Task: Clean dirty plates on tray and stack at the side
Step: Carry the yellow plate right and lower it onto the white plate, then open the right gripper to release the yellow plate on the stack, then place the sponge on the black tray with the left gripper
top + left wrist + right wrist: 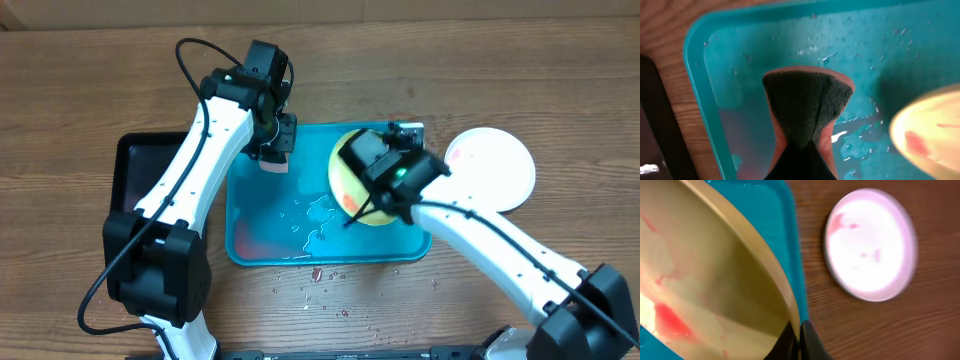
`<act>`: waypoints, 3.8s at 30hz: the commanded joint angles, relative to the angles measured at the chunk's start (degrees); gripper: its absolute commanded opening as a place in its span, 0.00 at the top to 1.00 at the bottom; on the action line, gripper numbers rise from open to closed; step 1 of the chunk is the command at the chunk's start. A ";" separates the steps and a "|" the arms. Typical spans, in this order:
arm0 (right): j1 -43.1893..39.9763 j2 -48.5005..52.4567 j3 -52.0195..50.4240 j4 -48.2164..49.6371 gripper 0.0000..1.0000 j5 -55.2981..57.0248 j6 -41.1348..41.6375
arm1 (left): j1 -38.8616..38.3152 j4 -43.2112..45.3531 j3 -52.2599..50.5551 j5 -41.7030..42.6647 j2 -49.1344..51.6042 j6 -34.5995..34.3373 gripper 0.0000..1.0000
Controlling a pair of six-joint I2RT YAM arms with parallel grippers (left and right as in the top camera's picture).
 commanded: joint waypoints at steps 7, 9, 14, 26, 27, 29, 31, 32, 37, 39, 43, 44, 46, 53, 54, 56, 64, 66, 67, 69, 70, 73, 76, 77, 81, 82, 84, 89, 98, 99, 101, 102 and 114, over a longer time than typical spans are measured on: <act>12.04 -1.90 2.47 -5.90 0.96 29.99 7.10 | 0.24 1.68 -1.22 0.87 -0.59 0.37 0.96; 13.88 -1.90 2.47 -7.08 0.96 32.85 7.13 | 0.24 1.70 -1.22 0.87 -0.59 0.39 0.96; 16.85 -1.90 2.58 -8.07 0.96 36.13 7.13 | 0.31 1.97 -1.22 0.85 -0.59 0.42 0.96; 21.84 -2.08 2.62 -8.33 0.96 42.16 7.13 | 0.31 2.12 -1.22 0.81 -0.59 0.44 0.96; 21.90 -2.12 2.62 -8.33 0.96 42.14 7.15 | 0.33 2.12 -1.22 0.79 -0.59 0.44 0.96; 21.88 -2.14 2.62 -8.48 0.96 42.14 8.24 | 0.35 2.12 -1.22 0.81 -0.59 0.44 0.96; 21.88 -2.14 2.62 -8.76 0.96 41.86 10.58 | 0.35 2.12 -1.22 0.81 -0.59 0.44 0.96; 21.79 -2.14 2.62 -8.81 0.96 41.46 11.87 | 0.35 2.12 -1.22 0.79 -0.59 0.44 0.96; 18.69 -2.14 2.58 -7.43 0.96 26.58 17.44 | 0.35 1.44 -1.22 0.79 -0.59 0.44 0.96; 15.54 -2.12 2.27 -5.97 0.96 17.16 16.94 | 0.33 1.22 -1.22 0.79 -0.59 0.44 0.96; 5.88 -2.10 -0.70 1.25 0.96 -1.53 5.27 | 0.35 1.11 -1.22 0.79 -0.59 0.44 0.96; 3.41 -2.10 -1.22 2.60 0.96 -5.84 2.71 | 0.35 1.07 -1.22 0.79 -0.59 0.44 0.96; -1.86 -2.10 -1.51 4.37 0.96 -13.94 -1.81 | 0.35 0.79 -1.22 0.79 -0.59 0.44 0.96; -25.24 -2.14 -1.49 10.40 0.96 -45.99 -12.90 | 0.33 0.26 -1.22 0.81 -0.59 0.42 0.96; -28.41 -2.14 -1.49 10.32 0.96 -46.90 -12.90 | 0.35 0.26 -1.22 0.81 -0.59 0.44 0.96; -36.79 -2.14 -1.49 9.88 0.96 -47.08 -12.87 | 0.35 0.33 -1.22 0.79 -0.59 0.42 0.96; -53.88 -1.29 -1.66 10.08 0.96 -40.79 -12.66 | 0.33 0.85 -1.22 0.90 -0.59 0.39 0.96; -56.33 -0.33 -1.66 9.97 0.96 -39.67 -12.66 | 0.31 1.03 -1.22 0.87 -0.59 0.42 0.96; -57.79 0.70 -1.66 9.94 0.96 -39.06 -12.66 | 0.31 1.14 -1.22 0.87 -0.59 0.42 0.96; -58.97 1.97 -1.66 9.92 0.96 -39.08 -12.66 | 0.31 1.29 -1.22 0.87 -0.59 0.42 0.96; -59.36 2.67 -1.66 9.84 0.96 -39.01 -12.68 | 0.31 1.29 -1.22 0.87 -0.59 0.42 0.96; -59.95 5.14 -1.66 9.16 0.96 -36.63 -12.07 | 0.31 1.29 -1.22 0.83 -0.59 0.42 0.96; -60.11 7.93 -1.66 8.33 0.96 -34.97 -9.81 | 0.46 1.29 -1.20 0.50 -0.61 0.44 0.96; -60.11 8.66 -1.66 8.50 0.96 -35.36 -9.57 | 0.46 1.27 -1.20 0.37 -0.63 0.46 0.96; -60.08 9.40 -1.64 7.96 0.66 -36.65 -10.45 | 1.11 -1.73 1.53 0.37 -1.20 0.42 0.96; -60.08 9.38 -1.62 7.80 0.47 -37.94 -11.65 | 1.42 -3.30 3.17 0.28 -1.42 0.44 0.96; -60.08 9.31 -1.18 7.28 0.31 -42.25 -14.34 | 2.12 -7.26 7.87 -1.05 -2.14 0.42 0.96; -58.60 6.29 2.01 4.61 0.22 -46.62 -15.78 | 3.41 -16.11 19.65 -6.32 -5.73 0.39 0.96; -43.17 -3.98 3.85 5.55 0.19 -47.71 -15.91 | 8.41 -29.94 22.14 -11.23 -13.88 -3.91 0.96; -41.44 -3.96 3.76 5.81 0.19 -47.71 -15.89 | 9.20 -31.01 21.68 -11.89 -14.29 -3.89 0.96; -38.84 -3.89 3.50 6.29 0.17 -47.30 -15.80 | 10.80 -31.95 20.09 -12.96 -14.97 -3.91 0.96; -37.66 -3.89 3.50 6.43 0.16 -46.95 -15.65 | 11.63 -31.82 18.71 -13.16 -15.37 -3.87 0.96; -30.42 -3.76 2.51 6.05 0.15 -44.24 -15.67 | 28.33 7.80 -19.50 -5.81 -17.99 3.30 0.96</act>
